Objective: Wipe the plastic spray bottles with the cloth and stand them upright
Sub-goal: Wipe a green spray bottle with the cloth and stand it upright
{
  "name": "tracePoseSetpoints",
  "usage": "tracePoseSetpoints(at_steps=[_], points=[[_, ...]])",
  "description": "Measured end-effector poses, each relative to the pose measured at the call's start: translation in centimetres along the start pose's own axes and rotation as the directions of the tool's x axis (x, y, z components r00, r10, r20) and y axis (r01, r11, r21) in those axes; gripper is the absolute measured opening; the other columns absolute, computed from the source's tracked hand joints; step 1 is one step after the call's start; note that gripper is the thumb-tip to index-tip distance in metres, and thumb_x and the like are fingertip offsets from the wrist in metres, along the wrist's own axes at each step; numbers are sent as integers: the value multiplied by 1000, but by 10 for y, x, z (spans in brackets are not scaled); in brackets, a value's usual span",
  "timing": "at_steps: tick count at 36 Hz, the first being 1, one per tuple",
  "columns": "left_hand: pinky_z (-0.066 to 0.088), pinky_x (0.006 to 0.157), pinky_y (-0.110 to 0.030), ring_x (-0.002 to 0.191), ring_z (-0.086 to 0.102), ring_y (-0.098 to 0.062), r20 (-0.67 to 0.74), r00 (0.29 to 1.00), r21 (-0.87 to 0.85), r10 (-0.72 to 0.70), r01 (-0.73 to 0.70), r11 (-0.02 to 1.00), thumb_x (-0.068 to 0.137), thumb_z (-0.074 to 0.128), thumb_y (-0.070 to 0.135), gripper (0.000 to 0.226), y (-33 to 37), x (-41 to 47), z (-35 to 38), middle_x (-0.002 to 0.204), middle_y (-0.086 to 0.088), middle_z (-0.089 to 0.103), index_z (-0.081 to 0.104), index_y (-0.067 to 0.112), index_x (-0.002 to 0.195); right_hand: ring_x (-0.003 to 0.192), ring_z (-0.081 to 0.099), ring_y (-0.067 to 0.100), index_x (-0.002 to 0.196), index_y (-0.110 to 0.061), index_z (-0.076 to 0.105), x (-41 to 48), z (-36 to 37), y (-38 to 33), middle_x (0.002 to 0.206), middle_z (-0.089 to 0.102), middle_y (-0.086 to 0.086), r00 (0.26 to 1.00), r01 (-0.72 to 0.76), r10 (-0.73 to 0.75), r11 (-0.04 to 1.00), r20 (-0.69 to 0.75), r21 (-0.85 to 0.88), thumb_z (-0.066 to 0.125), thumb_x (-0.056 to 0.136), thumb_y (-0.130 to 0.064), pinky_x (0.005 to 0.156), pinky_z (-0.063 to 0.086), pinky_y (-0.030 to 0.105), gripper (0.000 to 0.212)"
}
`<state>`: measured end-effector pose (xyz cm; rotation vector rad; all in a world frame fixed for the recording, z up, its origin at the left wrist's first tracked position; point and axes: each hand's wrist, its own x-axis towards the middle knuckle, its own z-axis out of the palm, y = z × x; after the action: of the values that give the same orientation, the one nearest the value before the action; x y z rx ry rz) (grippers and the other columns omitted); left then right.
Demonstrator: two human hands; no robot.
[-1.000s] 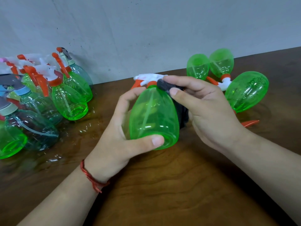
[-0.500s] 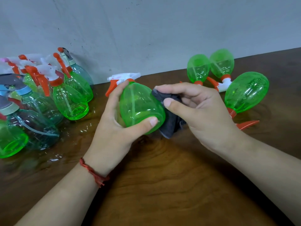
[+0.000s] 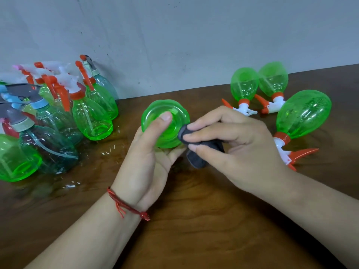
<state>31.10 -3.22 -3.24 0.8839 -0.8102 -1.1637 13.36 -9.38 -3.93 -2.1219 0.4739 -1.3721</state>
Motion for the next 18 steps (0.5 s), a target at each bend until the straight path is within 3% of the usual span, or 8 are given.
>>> tracePoseSetpoints(at_steps=[2,5,6,8,11,14,18], points=[[51,111,-59,126,62,-37,-11,1000,12,28,-28,1000,105,64,31,45,1,-2,3,127,-19,64,57,3,140,108,73,16,104,-16,85,-1,-1,-3,112,74,-2,998,63,-61,995,26,-83,84,89,-2,90,60,35,21],[37,107,-86,137,50,-61,-26,997,25,76,-76,997,99,75,27,71,2,-4,5,143,-38,53,41,-1,155,110,72,16,106,-17,84,0,-3,-4,114,73,-4,998,68,-67,992,10,-103,84,90,-3,93,58,31,21],[37,105,-87,137,49,-63,-35,995,27,88,-87,996,96,78,25,77,4,-4,7,147,-39,49,38,1,157,110,72,16,106,-18,84,0,-3,-3,114,73,-5,998,55,-56,994,-3,-96,84,90,-3,94,57,30,22],[46,109,-75,134,58,-53,-75,991,20,115,-114,993,91,80,26,84,11,-5,8,151,-36,50,37,2,159,111,72,18,106,-18,84,0,-2,0,114,73,-6,1000,13,-14,998,-23,-60,83,90,-3,95,59,34,23],[54,108,-60,131,66,-41,-87,990,-25,112,-115,993,100,64,49,74,18,-4,6,146,-22,63,42,11,159,113,71,23,108,-16,83,2,-2,3,116,72,-4,997,-48,49,999,-52,12,83,89,0,94,61,45,24],[56,105,-59,129,68,-40,-109,990,-22,86,-89,996,107,52,54,67,19,-2,4,144,-19,66,40,14,160,112,69,25,108,-17,83,5,-5,4,116,68,-3,995,-60,62,998,-74,24,84,89,0,92,61,48,25],[56,104,-61,133,64,-44,-139,989,-70,51,-61,996,107,60,41,69,18,-3,5,153,-23,58,32,10,162,106,70,18,107,-20,84,5,-6,0,110,71,-5,999,29,-33,991,-27,-127,85,89,-5,87,58,37,23]])
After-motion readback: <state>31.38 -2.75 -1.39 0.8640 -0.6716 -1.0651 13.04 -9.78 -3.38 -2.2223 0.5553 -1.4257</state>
